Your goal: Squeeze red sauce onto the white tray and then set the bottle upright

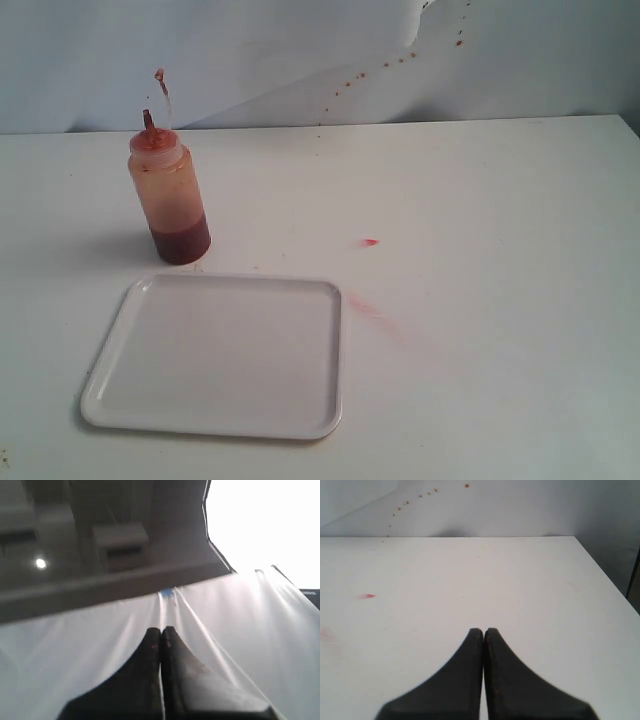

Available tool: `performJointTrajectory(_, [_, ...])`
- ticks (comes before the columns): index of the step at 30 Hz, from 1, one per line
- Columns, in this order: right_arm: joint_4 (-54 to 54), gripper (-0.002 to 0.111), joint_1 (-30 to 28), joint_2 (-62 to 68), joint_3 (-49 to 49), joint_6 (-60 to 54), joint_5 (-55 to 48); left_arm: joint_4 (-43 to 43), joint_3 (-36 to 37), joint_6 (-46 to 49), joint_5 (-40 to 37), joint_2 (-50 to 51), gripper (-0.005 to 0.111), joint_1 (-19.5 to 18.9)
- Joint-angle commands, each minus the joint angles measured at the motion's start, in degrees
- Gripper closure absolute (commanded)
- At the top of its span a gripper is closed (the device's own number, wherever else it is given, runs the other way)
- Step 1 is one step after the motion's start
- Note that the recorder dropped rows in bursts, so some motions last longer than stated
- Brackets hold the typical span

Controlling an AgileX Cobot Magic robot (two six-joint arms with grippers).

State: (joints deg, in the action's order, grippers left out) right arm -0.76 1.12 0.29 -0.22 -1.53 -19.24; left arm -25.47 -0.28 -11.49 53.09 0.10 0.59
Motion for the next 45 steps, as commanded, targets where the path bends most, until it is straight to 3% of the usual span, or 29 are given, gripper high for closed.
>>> performJointTrajectory(1, [0.14, 0.108, 0.04, -0.29, 0.22, 0.08, 0.38, -7.75, 0.28, -18.19, -22.04, -0.10, 0.106, 0.00])
performJointTrajectory(6, [3.30, 0.108, 0.04, -0.29, 0.22, -0.31, 9.57, -9.63, 0.28, -29.19, -36.82, -0.10, 0.106, 0.00])
performJointTrajectory(10, [3.12, 0.108, 0.04, -0.29, 0.22, -0.14, 22.02, -9.63, 0.28, -29.22, -37.94, -0.10, 0.106, 0.00])
performJointTrajectory(15, [3.12, 0.108, 0.04, -0.29, 0.22, -0.14, 27.15, -9.63, 0.28, -29.11, -37.96, -0.10, 0.106, 0.00])
performJointTrajectory(19, [2.66, 0.108, 0.04, -0.29, 0.22, 0.70, 26.27, -9.63, 0.28, -29.11, -37.96, -0.10, 0.106, 0.00])
performJointTrajectory(25, [2.66, 0.108, 0.04, -0.29, 0.22, 0.70, 14.04, -9.63, 0.28, -28.93, -37.96, -0.10, 0.106, 0.00])
performJointTrajectory(32, [1.75, 0.108, 0.04, -0.29, 0.22, 0.82, 7.83, -9.63, 0.28, -29.33, -37.96, -0.10, 0.106, 0.00])
performJointTrajectory(38, [1.63, 0.108, 0.04, -0.29, 0.22, 0.59, 7.83, -9.63, 0.28, -41.36, -37.64, -0.10, 0.106, 0.00])
performJointTrajectory(41, [1.63, 0.108, 0.04, -0.29, 0.22, 0.47, 7.83, -10.20, 0.28, -47.15, -31.91, -0.10, 0.106, 0.00])
performJointTrajectory(45, [1.63, 0.108, 0.04, -0.29, 0.22, 0.33, 8.23, -9.91, 0.28, -41.95, -21.20, -0.10, 0.106, 0.00])
